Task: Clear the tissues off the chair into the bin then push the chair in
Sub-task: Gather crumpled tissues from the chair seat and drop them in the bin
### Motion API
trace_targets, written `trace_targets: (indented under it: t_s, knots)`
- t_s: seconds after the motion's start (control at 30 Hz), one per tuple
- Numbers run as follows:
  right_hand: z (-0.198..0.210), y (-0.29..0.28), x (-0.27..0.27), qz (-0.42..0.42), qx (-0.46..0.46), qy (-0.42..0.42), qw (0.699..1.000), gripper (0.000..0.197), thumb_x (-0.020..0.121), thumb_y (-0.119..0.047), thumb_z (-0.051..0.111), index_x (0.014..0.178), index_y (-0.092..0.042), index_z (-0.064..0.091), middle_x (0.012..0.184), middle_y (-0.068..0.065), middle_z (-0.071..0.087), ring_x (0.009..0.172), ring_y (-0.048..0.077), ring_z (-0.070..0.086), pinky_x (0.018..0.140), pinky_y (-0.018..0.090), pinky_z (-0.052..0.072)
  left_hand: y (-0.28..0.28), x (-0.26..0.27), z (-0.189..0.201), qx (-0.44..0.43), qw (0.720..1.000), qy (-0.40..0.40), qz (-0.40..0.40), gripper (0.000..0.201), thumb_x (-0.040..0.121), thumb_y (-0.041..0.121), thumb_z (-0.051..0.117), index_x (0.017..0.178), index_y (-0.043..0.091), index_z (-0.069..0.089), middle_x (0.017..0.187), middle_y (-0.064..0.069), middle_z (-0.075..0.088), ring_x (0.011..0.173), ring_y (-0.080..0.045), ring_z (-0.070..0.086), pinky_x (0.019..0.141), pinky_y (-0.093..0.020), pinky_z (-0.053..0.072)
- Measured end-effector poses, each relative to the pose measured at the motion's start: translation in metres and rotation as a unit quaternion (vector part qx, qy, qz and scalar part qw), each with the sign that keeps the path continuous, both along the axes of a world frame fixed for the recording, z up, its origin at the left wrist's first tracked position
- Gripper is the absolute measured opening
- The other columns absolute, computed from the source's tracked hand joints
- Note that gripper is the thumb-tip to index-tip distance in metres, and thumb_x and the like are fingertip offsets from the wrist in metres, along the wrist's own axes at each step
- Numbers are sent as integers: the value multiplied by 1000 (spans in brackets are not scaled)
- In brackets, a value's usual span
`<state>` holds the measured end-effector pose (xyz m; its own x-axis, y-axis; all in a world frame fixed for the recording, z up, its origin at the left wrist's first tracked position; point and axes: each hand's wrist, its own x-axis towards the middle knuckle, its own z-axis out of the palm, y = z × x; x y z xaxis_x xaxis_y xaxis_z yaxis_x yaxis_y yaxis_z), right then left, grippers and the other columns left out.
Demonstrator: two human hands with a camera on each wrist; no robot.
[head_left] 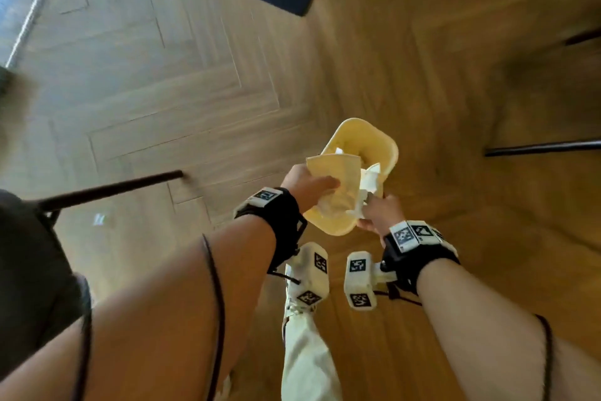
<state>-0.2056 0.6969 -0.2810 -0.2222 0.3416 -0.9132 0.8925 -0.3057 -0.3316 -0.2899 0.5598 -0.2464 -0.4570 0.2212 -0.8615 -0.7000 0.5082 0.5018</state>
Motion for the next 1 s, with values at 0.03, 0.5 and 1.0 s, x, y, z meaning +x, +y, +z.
trace_targets:
  t_s: [0.03,0.5,1.0]
  knots:
    - [-10,5,-1,-15,-12,-5,1000,47,91,-13,52,137,-9,43,132,17,54,108,30,56,74,39,55,8,0,-18,-19,1000,-5,-12,18,78,16,71,94,8,66,95,-16,69,87,-32,67,86,-47,56]
    - [46,-17,9,110,1,70,991,16,95,-23,46,100,-13,58,89,8,62,75,16,58,58,28,45,-16,25,11,-56,998,-3,-14,41,90,15,60,128,15,47,98,-6,61,84,-23,63,84,-42,55]
    - [193,-295,9,506,-86,253,820,13,94,-21,53,99,-22,64,91,8,70,79,19,68,66,28,53,-438,138,184,-365,923,9,124,30,83,33,61,103,11,60,98,-12,67,91,-31,66,78,-42,57]
